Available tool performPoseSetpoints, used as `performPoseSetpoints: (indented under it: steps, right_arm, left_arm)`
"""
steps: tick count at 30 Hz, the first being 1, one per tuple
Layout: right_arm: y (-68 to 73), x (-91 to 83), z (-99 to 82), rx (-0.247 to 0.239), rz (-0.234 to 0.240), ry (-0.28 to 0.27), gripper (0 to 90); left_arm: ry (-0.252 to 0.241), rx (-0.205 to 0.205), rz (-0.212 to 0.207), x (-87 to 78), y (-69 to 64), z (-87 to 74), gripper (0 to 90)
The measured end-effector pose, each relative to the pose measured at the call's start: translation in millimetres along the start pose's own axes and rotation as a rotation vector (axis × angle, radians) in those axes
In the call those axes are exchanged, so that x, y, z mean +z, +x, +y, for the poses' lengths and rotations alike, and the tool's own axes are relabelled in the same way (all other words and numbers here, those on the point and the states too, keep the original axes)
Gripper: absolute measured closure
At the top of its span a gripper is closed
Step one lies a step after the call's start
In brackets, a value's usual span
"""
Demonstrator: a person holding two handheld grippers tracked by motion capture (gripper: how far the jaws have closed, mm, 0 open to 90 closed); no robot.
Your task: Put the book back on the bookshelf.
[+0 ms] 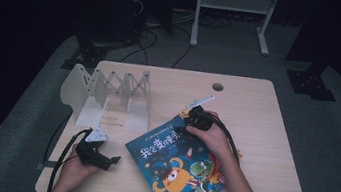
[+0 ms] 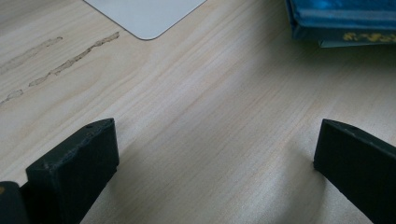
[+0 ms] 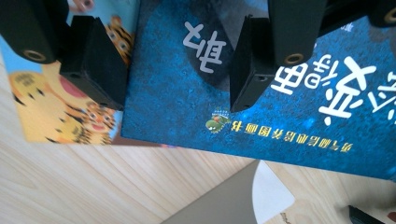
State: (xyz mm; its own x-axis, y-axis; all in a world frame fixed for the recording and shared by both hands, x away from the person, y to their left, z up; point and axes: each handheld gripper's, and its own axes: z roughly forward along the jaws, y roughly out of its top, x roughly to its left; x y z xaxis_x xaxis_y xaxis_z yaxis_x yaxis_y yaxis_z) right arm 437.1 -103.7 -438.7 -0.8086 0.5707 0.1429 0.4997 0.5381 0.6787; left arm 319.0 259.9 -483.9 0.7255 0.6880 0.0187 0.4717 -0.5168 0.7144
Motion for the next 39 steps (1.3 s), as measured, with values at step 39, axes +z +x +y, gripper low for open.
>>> performPoseSetpoints:
  steps: [39]
  right_arm:
    - [-0.5, -98.6, -76.5, 0.051, -0.106, -0.133, 33.0]
  left_arm:
    - [-0.004, 0.001, -0.001, -0.5, -0.5, -0.8, 0.0]
